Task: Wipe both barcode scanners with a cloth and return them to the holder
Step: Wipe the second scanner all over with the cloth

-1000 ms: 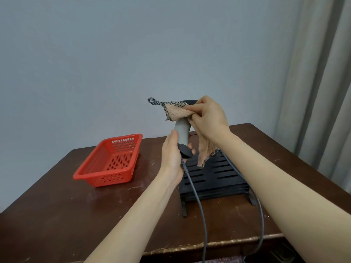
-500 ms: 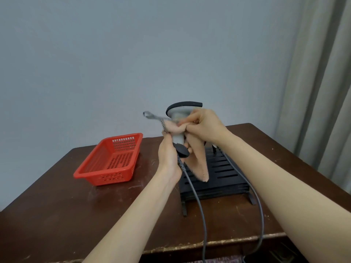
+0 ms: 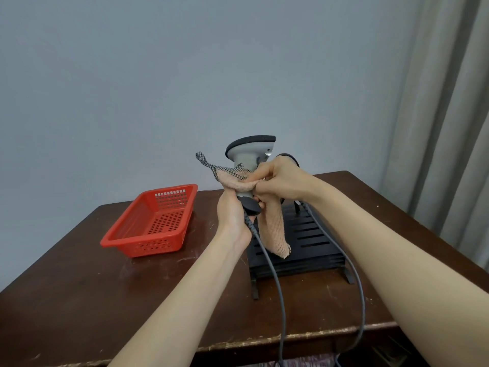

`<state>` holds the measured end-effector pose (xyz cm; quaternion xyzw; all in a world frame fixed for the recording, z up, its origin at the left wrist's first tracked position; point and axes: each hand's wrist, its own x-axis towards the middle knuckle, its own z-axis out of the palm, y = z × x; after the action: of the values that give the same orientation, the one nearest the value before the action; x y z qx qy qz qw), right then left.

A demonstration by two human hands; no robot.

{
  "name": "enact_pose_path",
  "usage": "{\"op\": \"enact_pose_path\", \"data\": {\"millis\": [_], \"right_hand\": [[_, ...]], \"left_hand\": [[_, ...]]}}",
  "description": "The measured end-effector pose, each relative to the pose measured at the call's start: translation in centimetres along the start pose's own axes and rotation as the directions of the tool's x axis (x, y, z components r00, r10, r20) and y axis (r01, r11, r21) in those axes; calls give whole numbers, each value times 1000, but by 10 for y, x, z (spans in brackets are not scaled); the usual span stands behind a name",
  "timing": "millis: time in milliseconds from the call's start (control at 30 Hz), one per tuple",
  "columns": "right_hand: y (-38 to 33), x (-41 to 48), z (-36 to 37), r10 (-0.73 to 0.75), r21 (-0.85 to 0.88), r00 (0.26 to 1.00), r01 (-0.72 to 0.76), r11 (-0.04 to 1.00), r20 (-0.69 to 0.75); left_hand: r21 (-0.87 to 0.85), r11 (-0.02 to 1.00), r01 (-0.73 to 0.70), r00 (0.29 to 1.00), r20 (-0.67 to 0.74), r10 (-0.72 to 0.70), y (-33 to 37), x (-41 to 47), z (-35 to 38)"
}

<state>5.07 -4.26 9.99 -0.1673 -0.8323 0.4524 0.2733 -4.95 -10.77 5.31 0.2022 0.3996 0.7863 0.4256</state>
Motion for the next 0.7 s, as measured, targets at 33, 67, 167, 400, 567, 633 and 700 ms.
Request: {"op": "enact_pose_path", "data": {"millis": [33, 67, 167, 400, 567, 633, 700], "right_hand": [[0, 0, 1, 9, 12, 1000, -9, 1000, -6], [1, 0, 0, 30, 21, 999, -29, 999, -42], [10, 11, -2, 23, -177, 967, -70, 982, -253], [15, 19, -1, -7, -316, 943, -104, 943, -331], [9, 3, 7, 11, -26, 994, -14, 1000, -109], [9, 1, 9, -6, -41, 997, 3, 999, -76], [11, 1, 9, -8, -36, 998, 6, 999, -58]], "left_hand": [[-1, 1000, 8, 1000, 1, -8, -1, -1, 0], [-2, 1000, 20, 1000, 5, -20, -1, -2, 0], [-11, 998, 63, 998, 6, -63, -2, -5, 2], [24, 998, 62, 998, -22, -62, -4, -4, 3], [3, 1000, 27, 999, -37, -27, -6, 0, -2], [10, 1000, 25, 998, -55, -25, -7, 0, -2], [9, 999, 45, 997, -63, -44, -9, -2, -2]]}}
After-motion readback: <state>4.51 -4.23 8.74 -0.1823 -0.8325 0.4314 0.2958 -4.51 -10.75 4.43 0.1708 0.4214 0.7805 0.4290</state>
